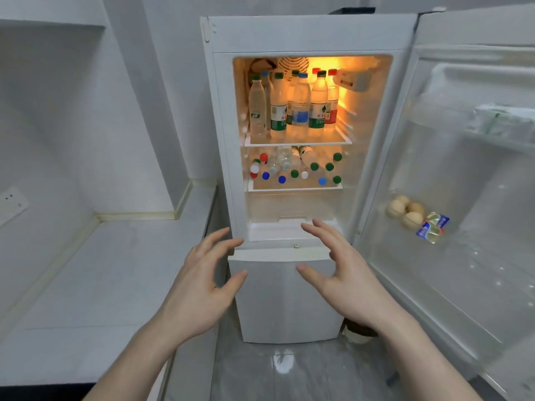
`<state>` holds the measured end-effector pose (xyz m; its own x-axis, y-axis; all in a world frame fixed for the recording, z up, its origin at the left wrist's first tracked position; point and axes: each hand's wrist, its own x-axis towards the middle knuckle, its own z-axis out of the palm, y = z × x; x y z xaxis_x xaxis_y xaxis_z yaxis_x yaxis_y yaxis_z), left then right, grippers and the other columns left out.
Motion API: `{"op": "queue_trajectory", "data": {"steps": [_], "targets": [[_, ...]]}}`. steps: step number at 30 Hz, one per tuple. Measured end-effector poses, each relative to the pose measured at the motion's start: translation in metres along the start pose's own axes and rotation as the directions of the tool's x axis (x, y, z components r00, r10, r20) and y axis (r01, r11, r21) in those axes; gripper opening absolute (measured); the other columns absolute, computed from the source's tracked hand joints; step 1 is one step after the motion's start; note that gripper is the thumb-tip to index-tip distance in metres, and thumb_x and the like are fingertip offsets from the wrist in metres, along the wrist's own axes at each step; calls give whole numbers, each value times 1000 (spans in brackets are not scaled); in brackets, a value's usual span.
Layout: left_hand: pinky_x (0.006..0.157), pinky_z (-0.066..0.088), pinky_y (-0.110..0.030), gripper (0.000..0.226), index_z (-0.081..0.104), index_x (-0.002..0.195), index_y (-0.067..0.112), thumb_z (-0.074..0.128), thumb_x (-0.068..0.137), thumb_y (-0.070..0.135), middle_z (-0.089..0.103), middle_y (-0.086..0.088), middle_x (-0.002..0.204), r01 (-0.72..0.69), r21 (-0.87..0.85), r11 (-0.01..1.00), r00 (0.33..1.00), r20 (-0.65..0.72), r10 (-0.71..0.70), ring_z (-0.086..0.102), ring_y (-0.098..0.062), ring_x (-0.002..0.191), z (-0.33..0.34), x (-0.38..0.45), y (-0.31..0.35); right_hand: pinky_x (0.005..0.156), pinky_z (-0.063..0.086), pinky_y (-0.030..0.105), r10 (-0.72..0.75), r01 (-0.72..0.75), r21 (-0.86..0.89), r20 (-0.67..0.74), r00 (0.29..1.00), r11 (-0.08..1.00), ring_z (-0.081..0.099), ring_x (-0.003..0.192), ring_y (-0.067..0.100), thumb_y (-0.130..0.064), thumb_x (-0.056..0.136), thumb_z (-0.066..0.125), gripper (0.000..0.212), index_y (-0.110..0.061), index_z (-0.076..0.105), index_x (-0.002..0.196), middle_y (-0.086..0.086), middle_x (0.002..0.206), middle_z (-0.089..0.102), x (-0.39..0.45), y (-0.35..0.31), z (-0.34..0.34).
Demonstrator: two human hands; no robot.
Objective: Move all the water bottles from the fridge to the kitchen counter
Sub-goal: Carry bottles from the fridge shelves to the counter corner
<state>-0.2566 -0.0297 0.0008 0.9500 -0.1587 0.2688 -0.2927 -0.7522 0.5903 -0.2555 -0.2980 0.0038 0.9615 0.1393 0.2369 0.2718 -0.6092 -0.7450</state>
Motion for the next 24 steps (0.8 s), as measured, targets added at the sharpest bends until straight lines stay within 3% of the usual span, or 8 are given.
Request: {"op": "queue_trajectory", "data": {"steps": [5,7,10,14,17,21,24], "targets": [[94,22,5,48,50,139,45,66,94,41,28,31,156,-43,2,999,999,33,43,26,4,144,-9,73,-22,121,35,38,21,-21,-4,-68,997,1000,24,147,-12,-39,95,69,63,-53,40,148,-35,161,25,54,1,7],[102,26,-2,49,49,139,47,66,93,42,27,31,156,-71,-7,997,996,52,71,27,3,144,-8,93,-24,120,36,41,24,-24,-2,-96,995,1000,27,147,-11,-40,94,70,62,-54,41,147,-36,160,26,69,4,5],[117,30,-28,49,48,139,48,66,93,42,27,33,155,-106,-22,994,993,54,107,28,1,145,-4,126,-22,120,36,42,33,-32,7,-139,990,999,31,146,-8,-39,94,70,62,-55,41,147,-36,159,28,96,14,-3],[115,28,-27,50,49,139,47,66,93,41,27,34,154,-141,-32,990,989,48,142,29,2,144,3,171,-20,121,36,41,32,-27,30,-174,984,999,33,145,-8,-35,93,72,62,-51,45,146,-36,157,32,138,26,-16],[114,37,-33,49,51,139,45,67,92,40,29,33,154,-162,-31,986,986,23,163,34,-1,142,9,209,-15,121,36,41,4,1,25,-175,985,1000,33,146,-5,-32,94,73,62,-46,46,148,-33,155,36,173,36,-26],[117,30,-29,50,53,139,42,69,91,38,35,29,151,-171,-11,985,985,-38,171,35,1,141,24,262,-9,120,37,45,-40,46,39,-140,989,998,33,147,-1,-30,93,73,64,-49,45,147,-31,154,38,225,58,-40],[112,31,-19,51,55,139,36,71,91,36,40,27,148,-172,6,985,982,-72,172,40,4,133,35,296,-3,117,41,41,-73,80,47,-140,987,996,39,141,-2,-29,92,75,63,-43,47,147,-29,152,40,264,73,-48]]}}
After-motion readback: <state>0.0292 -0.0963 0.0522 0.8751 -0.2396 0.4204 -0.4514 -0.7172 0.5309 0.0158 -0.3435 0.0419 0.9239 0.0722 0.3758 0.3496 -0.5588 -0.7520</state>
